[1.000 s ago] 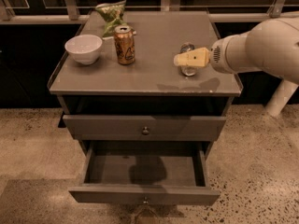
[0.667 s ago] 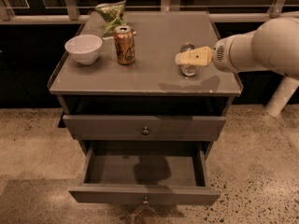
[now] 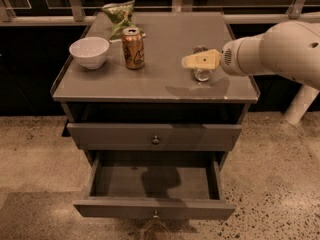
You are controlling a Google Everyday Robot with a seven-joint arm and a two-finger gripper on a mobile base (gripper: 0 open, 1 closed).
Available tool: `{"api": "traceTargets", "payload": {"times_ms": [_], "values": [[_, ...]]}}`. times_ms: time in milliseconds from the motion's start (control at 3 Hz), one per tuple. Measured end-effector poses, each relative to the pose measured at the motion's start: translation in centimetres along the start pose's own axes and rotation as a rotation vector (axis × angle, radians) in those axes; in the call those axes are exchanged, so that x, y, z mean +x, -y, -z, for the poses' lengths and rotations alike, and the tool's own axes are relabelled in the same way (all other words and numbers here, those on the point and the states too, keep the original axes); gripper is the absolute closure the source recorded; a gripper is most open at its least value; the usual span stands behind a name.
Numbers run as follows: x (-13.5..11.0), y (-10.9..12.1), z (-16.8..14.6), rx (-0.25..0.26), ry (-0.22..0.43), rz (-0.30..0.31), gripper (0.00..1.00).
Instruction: Place redbull can into middle drawer
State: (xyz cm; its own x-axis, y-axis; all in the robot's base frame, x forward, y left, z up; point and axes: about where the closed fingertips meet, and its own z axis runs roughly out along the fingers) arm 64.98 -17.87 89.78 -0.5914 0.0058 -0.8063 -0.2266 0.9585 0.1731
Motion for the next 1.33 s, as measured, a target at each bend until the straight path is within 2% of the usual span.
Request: {"api": "traceTargets", "payload": {"times_ms": [333, 667, 1333], "values": [[-0.3, -1.1, -1.9, 0.004, 0.005, 0.019, 0.0], [0.1, -1.7, -5.7, -0.024, -0.021, 0.034, 0.0], [0.3, -1.4, -5.9, -0.013, -0.026, 0.028, 0.0]]}}
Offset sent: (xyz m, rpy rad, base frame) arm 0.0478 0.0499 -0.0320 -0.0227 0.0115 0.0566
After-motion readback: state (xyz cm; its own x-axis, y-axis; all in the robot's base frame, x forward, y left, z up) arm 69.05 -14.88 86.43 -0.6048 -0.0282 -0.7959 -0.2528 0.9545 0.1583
